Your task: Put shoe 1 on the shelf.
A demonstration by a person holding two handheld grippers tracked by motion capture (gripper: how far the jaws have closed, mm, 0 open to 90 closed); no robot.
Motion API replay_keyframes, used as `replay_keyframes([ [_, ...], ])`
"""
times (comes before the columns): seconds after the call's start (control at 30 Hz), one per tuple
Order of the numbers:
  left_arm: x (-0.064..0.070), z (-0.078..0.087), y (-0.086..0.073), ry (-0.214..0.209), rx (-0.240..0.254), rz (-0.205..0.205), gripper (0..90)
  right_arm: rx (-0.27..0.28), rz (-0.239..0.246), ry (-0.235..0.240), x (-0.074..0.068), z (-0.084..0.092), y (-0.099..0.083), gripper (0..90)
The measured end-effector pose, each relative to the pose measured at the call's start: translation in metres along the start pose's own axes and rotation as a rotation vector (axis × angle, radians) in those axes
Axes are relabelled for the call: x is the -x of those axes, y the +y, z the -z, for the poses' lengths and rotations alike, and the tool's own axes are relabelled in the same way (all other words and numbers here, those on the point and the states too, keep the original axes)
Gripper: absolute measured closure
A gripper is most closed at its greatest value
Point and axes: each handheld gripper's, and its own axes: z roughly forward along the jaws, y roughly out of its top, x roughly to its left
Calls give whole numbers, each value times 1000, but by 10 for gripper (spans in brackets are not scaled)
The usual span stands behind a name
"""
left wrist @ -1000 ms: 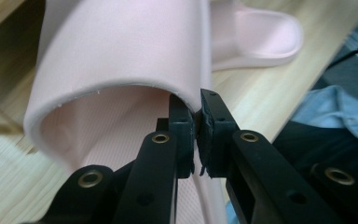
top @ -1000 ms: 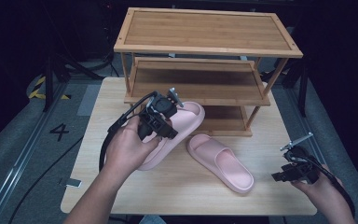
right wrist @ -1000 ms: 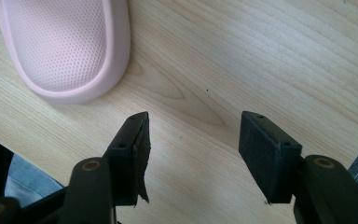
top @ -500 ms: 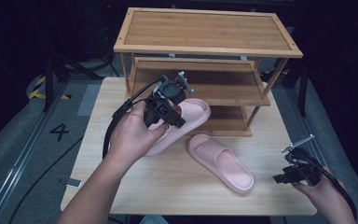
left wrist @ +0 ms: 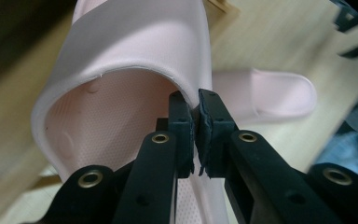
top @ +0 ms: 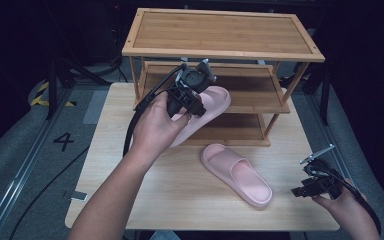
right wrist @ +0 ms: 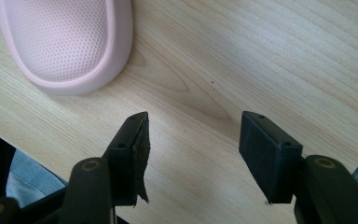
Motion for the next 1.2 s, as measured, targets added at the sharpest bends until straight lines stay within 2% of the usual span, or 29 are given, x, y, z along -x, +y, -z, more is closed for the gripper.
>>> replay_keyframes([
  [0.3, -14, -16, 14, 61, 51, 32, 849, -1, 15, -1, -3, -1, 2, 433],
  [0.47, -26, -25, 15, 64, 61, 66, 849, -14, 27, -2, -7, -6, 4, 430],
  [0.67, -25, -30, 14, 107, 77, 54, 849, -24, 38, -4, -9, -7, 5, 430],
  [0.73, -25, -31, 14, 100, 88, 59, 849, -24, 38, -7, -10, -8, 5, 430],
  [0.87, -25, -39, 13, 78, 46, 56, 849, -28, 46, -7, -11, -7, 6, 430],
  [0.93, -25, -44, 14, 100, 58, 65, 849, -27, 49, -6, -11, -7, 6, 429],
  [1.0, -27, -45, 15, 102, 54, 56, 849, -27, 51, -9, -11, -7, 6, 429],
  [1.03, -28, -46, 16, 108, 57, 60, 849, -29, 52, -9, -11, -7, 6, 428],
  [1.1, -30, -49, 17, 127, 86, 96, 847, -30, 58, -12, -12, -8, 6, 427],
  [1.13, -36, -49, 19, 144, 89, 52, 846, -29, 60, -12, -12, -8, 6, 427],
  [1.17, -35, -52, 19, 146, 85, 87, 846, -30, 60, -12, -12, -8, 6, 426],
  [1.2, -37, -54, 20, 145, 76, 95, 845, -33, 60, -12, -12, -9, 7, 424],
])
